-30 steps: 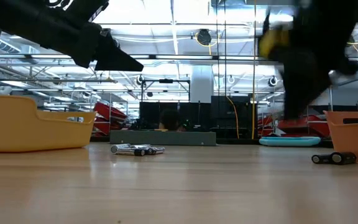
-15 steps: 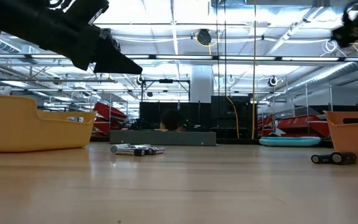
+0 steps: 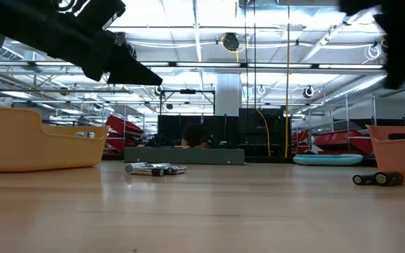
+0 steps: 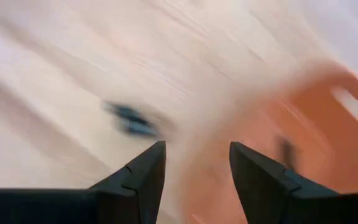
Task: Sort batteries
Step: Put the black battery into the orange bin
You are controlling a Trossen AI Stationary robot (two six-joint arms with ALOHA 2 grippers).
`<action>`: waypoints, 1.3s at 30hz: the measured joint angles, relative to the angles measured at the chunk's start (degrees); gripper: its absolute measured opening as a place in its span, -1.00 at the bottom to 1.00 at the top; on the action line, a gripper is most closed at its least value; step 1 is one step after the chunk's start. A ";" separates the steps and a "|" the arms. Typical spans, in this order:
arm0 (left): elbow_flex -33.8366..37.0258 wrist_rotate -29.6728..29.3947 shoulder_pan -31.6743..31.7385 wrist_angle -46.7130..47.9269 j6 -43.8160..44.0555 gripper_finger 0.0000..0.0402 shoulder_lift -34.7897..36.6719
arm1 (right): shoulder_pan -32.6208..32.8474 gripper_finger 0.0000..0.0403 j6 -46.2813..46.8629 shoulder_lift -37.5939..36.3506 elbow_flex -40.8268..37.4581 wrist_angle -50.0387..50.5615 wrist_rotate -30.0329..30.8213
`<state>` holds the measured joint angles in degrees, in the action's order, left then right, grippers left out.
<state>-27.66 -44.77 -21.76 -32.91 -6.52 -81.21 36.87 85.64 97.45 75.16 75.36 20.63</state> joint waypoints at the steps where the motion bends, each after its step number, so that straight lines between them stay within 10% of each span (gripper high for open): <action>1: 0.00 0.00 0.00 -0.02 0.02 0.19 0.00 | -0.81 -0.16 -4.34 0.52 0.00 -3.79 1.48; 15: 0.00 -0.02 0.00 2.57 1.96 0.19 0.00 | -5.35 -0.25 -43.86 5.49 -1.34 -19.39 -0.67; 39: 0.00 0.17 -1.05 2.56 3.21 0.19 0.00 | -7.40 -0.25 -46.50 5.30 -17.19 -37.42 -9.26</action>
<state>-27.66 -44.60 -22.81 -30.35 -3.31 -81.21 29.47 39.13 102.75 57.97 37.94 11.37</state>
